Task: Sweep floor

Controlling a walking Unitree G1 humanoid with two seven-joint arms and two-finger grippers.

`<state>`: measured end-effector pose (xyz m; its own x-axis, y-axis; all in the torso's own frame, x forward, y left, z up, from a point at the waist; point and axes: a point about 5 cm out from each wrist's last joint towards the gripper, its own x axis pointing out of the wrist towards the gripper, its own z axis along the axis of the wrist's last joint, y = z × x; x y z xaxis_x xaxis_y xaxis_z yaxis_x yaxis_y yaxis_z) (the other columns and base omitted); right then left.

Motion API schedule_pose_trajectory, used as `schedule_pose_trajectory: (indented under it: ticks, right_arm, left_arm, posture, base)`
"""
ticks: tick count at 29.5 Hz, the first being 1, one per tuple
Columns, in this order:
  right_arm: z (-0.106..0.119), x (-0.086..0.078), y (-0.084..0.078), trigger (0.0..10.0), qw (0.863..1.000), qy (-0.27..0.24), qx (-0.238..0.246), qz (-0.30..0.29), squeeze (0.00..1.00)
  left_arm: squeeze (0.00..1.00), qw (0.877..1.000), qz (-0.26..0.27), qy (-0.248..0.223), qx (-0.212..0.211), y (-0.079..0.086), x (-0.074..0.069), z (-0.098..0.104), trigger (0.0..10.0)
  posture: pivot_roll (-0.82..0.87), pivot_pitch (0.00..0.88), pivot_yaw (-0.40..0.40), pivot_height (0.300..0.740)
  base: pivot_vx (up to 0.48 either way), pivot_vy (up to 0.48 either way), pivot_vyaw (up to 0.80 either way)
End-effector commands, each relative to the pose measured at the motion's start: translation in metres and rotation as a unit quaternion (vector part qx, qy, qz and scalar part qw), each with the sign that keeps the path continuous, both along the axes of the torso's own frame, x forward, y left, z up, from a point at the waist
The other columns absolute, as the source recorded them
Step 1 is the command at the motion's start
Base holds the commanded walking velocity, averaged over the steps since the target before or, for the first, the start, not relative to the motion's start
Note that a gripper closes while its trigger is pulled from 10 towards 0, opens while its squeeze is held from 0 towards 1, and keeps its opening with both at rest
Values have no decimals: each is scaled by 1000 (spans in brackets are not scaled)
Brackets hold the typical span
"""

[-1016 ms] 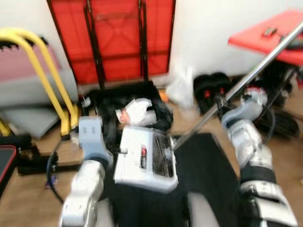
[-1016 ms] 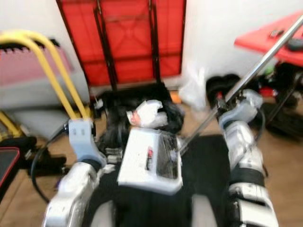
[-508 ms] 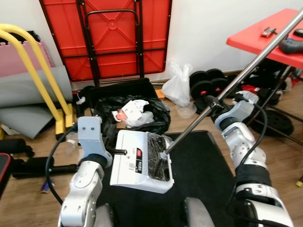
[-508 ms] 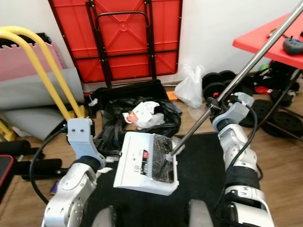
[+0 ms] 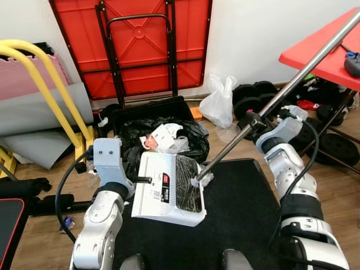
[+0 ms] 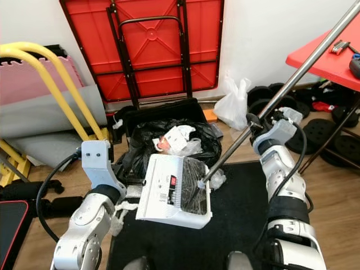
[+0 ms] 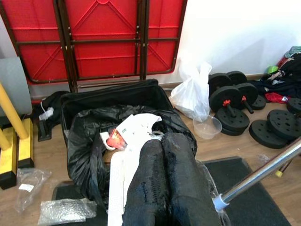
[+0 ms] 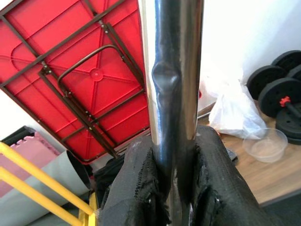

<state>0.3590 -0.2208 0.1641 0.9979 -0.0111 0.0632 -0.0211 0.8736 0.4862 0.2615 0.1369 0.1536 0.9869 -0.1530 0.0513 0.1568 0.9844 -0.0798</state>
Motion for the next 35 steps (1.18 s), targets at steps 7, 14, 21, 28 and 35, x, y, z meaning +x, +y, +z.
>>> schedule_pose_trajectory:
  ticks: [7,14,21,28,35]
  right_arm:
    - [10,-1,10,10000,999,-31,7,24,0]
    - [9,-2,14,10000,999,-31,3,34,0]
    - [3,-8,16,10000,998,-24,-11,50,0]
    - [-3,-14,12,10000,998,-16,-24,52,0]
    - [-7,-19,5,10000,998,-8,-33,49,0]
  left_arm:
    - [0,1000,4,9,2,3,0,-5,10000]
    - [0,1000,4,11,1,3,0,-7,10000]
    - [0,1000,7,6,8,4,-1,-8,10000]
    - [0,1000,12,-1,4,7,-2,-8,10000]
    - [0,1000,15,-9,-4,11,-4,-9,10000]
  posture:
    - [-136,0,-26,685]
    - [-136,0,-26,705]
    - [-137,0,-32,725]
    - [-148,0,-33,740]
    - [-157,0,-37,740]
  base:
    - [0,0,0]
    - [0,0,0]
    - [0,0,0]
    - [0,0,0]
    - [0,0,0]
